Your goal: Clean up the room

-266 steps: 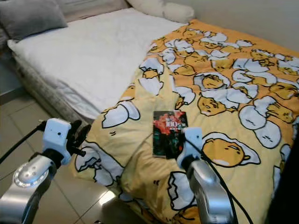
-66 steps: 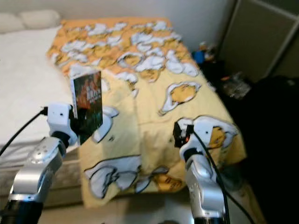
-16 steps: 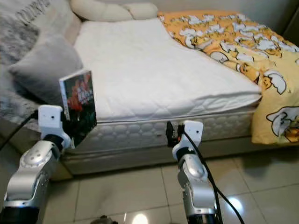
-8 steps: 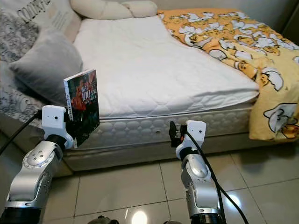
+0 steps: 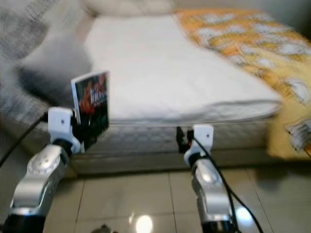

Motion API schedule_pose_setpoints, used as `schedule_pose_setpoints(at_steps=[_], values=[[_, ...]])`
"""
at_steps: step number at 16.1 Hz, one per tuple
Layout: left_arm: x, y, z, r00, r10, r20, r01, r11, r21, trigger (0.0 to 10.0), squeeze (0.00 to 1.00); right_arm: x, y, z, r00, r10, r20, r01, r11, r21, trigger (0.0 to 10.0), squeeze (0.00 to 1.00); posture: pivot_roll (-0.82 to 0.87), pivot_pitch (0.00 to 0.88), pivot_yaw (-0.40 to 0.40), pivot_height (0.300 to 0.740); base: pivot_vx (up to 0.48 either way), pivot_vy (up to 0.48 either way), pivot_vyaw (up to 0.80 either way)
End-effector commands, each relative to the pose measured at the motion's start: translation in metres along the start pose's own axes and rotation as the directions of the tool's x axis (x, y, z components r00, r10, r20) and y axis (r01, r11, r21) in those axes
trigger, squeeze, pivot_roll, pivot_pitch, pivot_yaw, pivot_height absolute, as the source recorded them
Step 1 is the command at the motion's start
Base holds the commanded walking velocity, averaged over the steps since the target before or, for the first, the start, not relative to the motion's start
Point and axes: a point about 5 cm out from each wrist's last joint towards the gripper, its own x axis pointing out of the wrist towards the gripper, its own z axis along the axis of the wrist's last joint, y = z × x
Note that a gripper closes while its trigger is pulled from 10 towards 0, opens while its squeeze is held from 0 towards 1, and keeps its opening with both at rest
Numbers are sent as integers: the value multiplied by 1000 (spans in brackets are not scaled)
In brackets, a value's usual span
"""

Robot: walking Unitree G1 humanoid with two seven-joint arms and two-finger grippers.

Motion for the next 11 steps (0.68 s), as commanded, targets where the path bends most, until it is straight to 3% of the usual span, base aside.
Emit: schedule_pose_setpoints(at_steps=[1,11], values=[[0,4,8,999,14,36,-15,1000,11,10000,0,2,6,4,1000,25,17,-25,1000,-8,10000,0,12,0,3,740,349,0,800],[3,8,11,999,26,45,-26,1000,4,10000,0,7,12,5,998,59,8,-59,998,-26,10000,0,26,0,-20,740,344,0,0]])
